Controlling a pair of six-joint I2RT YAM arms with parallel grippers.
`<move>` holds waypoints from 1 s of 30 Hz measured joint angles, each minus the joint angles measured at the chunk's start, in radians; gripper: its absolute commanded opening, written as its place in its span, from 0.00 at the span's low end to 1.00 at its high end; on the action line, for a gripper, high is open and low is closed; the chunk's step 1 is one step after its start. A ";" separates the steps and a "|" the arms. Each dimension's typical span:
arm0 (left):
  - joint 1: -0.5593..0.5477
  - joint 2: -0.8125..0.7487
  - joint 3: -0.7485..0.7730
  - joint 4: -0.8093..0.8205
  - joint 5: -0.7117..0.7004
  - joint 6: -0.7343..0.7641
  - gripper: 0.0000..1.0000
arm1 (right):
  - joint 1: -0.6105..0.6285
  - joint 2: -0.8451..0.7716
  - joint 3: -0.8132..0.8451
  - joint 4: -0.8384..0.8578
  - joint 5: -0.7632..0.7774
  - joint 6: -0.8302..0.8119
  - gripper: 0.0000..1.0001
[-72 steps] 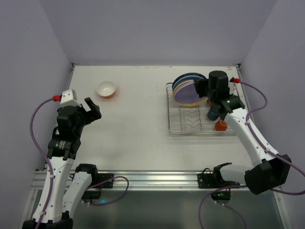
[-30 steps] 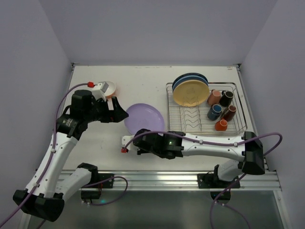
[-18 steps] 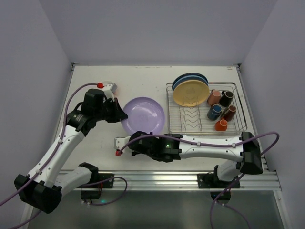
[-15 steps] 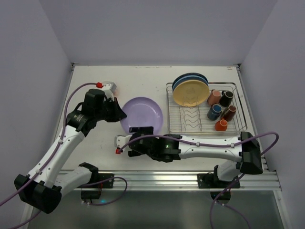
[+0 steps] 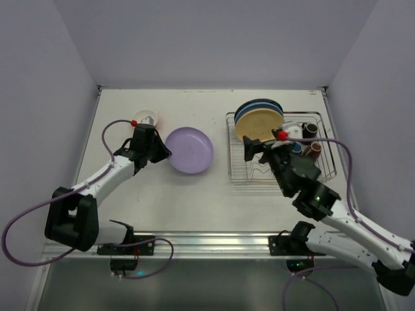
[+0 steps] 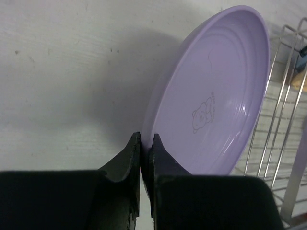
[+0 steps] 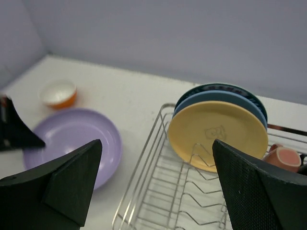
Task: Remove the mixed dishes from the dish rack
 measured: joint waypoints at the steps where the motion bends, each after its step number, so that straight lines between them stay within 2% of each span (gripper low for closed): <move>1: 0.011 0.038 -0.008 0.047 0.000 -0.015 0.00 | -0.037 -0.087 -0.058 0.050 0.003 0.053 0.99; 5: 0.102 0.230 -0.011 0.251 0.079 -0.074 0.00 | -0.073 -0.290 -0.187 0.132 -0.003 0.186 0.99; 9: 0.168 0.386 -0.009 0.370 0.119 -0.118 0.00 | -0.073 -0.263 -0.185 0.133 -0.008 0.254 0.99; 10: 0.173 0.410 -0.008 0.390 0.132 -0.127 0.05 | -0.073 -0.246 -0.184 0.129 -0.008 0.266 0.99; 12: 0.171 0.439 0.003 0.424 0.150 -0.141 0.17 | -0.074 -0.194 -0.169 0.107 -0.009 0.287 0.99; 13: 0.169 0.447 0.010 0.437 0.156 -0.144 0.27 | -0.076 -0.172 -0.158 0.095 -0.010 0.296 0.99; 15: 0.167 0.455 0.018 0.457 0.158 -0.145 0.40 | -0.100 -0.106 -0.116 0.048 -0.035 0.326 0.99; 16: 0.166 0.455 0.017 0.460 0.158 -0.148 0.54 | -0.120 -0.071 -0.092 0.023 -0.055 0.346 0.99; 18: 0.166 0.451 0.016 0.459 0.156 -0.146 0.73 | -0.187 -0.007 -0.051 -0.026 -0.121 0.394 0.99; 19: 0.165 0.441 0.012 0.453 0.151 -0.144 0.96 | -0.230 0.021 -0.033 -0.050 -0.169 0.423 0.99; 20: 0.163 0.416 0.007 0.441 0.148 -0.144 1.00 | -0.277 0.051 -0.017 -0.068 -0.218 0.454 0.99; 23: 0.158 0.312 0.005 0.364 0.109 -0.138 1.00 | -0.402 0.163 0.036 -0.128 -0.347 0.571 0.99; 29: 0.156 -0.018 0.007 0.113 0.013 -0.088 1.00 | -0.467 0.320 0.172 -0.319 -0.320 0.874 0.98; 30: 0.156 -0.090 0.007 0.084 0.005 -0.065 1.00 | -0.474 0.340 0.199 -0.348 -0.309 0.932 0.95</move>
